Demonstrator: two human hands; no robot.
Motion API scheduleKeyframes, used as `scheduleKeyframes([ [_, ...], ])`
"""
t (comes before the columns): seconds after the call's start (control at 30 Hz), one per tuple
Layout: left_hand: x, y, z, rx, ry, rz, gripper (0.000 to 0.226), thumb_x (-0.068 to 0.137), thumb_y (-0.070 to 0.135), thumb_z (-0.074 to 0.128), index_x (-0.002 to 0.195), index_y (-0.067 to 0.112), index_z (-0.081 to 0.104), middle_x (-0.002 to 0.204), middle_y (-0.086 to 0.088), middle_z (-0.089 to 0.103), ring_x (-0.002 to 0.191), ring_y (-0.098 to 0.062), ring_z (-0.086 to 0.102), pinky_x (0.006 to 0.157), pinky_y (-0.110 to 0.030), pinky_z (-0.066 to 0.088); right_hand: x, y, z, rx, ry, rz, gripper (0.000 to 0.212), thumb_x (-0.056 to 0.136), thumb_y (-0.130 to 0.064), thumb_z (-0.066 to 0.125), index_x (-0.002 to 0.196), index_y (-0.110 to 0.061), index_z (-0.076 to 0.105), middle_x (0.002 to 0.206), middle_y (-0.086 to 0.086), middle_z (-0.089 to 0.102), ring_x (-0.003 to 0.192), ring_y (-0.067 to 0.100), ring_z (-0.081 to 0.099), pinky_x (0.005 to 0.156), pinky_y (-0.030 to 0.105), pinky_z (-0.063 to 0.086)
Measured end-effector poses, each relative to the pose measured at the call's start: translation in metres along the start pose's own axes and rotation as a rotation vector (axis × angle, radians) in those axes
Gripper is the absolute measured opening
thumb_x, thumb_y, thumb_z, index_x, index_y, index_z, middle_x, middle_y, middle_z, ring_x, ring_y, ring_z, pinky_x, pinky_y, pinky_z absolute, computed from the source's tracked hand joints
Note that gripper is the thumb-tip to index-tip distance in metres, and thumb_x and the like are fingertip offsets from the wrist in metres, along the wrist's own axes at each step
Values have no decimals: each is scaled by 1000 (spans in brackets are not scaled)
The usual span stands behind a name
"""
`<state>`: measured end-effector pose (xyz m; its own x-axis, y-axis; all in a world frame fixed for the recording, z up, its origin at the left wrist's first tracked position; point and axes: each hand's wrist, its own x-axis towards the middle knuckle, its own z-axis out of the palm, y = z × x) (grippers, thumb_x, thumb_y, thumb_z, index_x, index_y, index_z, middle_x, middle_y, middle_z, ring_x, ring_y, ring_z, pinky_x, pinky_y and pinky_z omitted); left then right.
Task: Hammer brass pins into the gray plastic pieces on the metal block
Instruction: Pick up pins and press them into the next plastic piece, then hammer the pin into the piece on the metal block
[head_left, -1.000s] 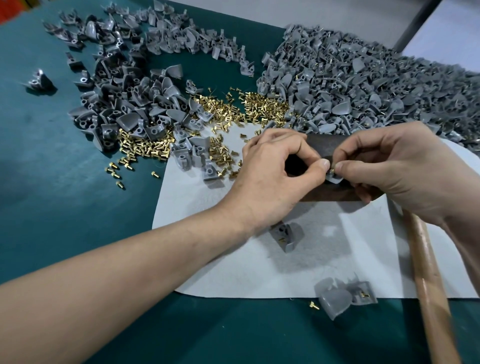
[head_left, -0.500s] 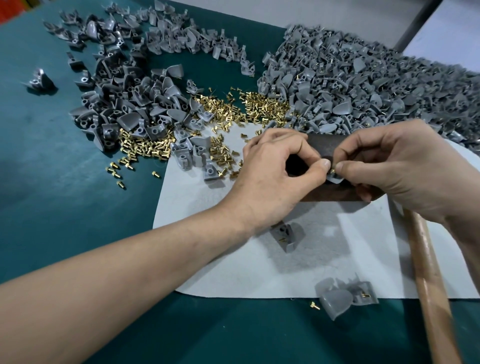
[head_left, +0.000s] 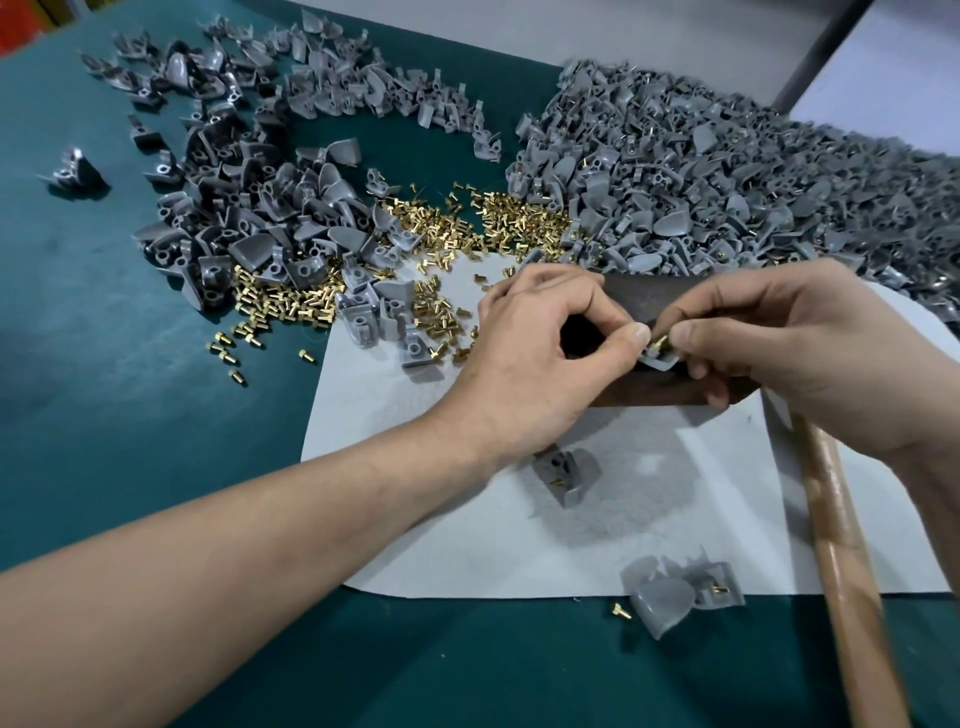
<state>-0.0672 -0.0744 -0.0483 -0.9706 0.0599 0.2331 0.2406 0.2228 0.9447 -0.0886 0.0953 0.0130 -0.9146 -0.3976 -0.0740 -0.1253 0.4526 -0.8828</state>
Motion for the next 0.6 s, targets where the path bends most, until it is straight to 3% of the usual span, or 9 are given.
scheduleKeyframes([
  [0.1, 0, 0, 0, 9, -2, 19, 24, 84, 19, 73, 70, 34, 59, 91, 18, 61, 113, 2, 47, 108, -47, 29, -1, 4, -2, 42, 29, -7, 11, 78, -12, 64, 78, -11, 75, 58, 6, 61, 48, 18, 54, 45, 20, 47],
  [0.2, 0, 0, 0, -6, -1, 8, 20, 84, 20, 72, 71, 32, 62, 93, 17, 61, 113, 5, 46, 109, -46, 28, -4, 10, -5, 101, 105, -22, 19, 85, -2, 59, 78, -9, 76, 65, 9, 63, 55, 15, 55, 43, 19, 44],
  [0.3, -1, -1, -1, -30, -5, -5, 16, 84, 21, 72, 73, 29, 64, 96, 16, 62, 113, 6, 45, 110, -45, 28, -15, 17, -20, 65, 271, 6, 13, 82, -12, 62, 79, -15, 75, 60, 5, 63, 46, 14, 53, 37, 16, 37],
  [0.37, -1, -1, -1, -31, -8, -1, 13, 85, 20, 71, 74, 26, 66, 95, 16, 63, 113, 4, 46, 109, -46, 29, -29, 27, -33, -114, 389, 144, 13, 75, -33, 65, 78, -21, 70, 52, 4, 61, 38, 15, 52, 38, 16, 37],
  [0.47, -2, -3, -1, -3, 6, 29, 8, 87, 21, 69, 79, 21, 67, 92, 15, 63, 109, 0, 49, 105, -45, 35, -53, 44, -33, -667, 423, 453, 42, 67, -61, 67, 68, -20, 58, 43, 1, 60, 35, 17, 55, 46, 25, 44],
  [0.53, -2, -4, 0, 27, 19, 61, 4, 88, 20, 67, 85, 18, 68, 91, 16, 63, 103, -3, 51, 98, -44, 40, -65, 50, -21, -804, 435, 521, 42, 61, -60, 70, 66, -20, 56, 47, 0, 61, 46, 22, 59, 50, 28, 42],
  [0.6, -2, -5, 0, 46, 23, 67, 2, 88, 20, 67, 86, 20, 68, 93, 18, 62, 102, -1, 51, 97, -43, 42, -69, 48, -15, -773, 460, 560, 29, 66, -43, 76, 67, -19, 59, 57, 3, 63, 57, 26, 60, 53, 31, 42],
])
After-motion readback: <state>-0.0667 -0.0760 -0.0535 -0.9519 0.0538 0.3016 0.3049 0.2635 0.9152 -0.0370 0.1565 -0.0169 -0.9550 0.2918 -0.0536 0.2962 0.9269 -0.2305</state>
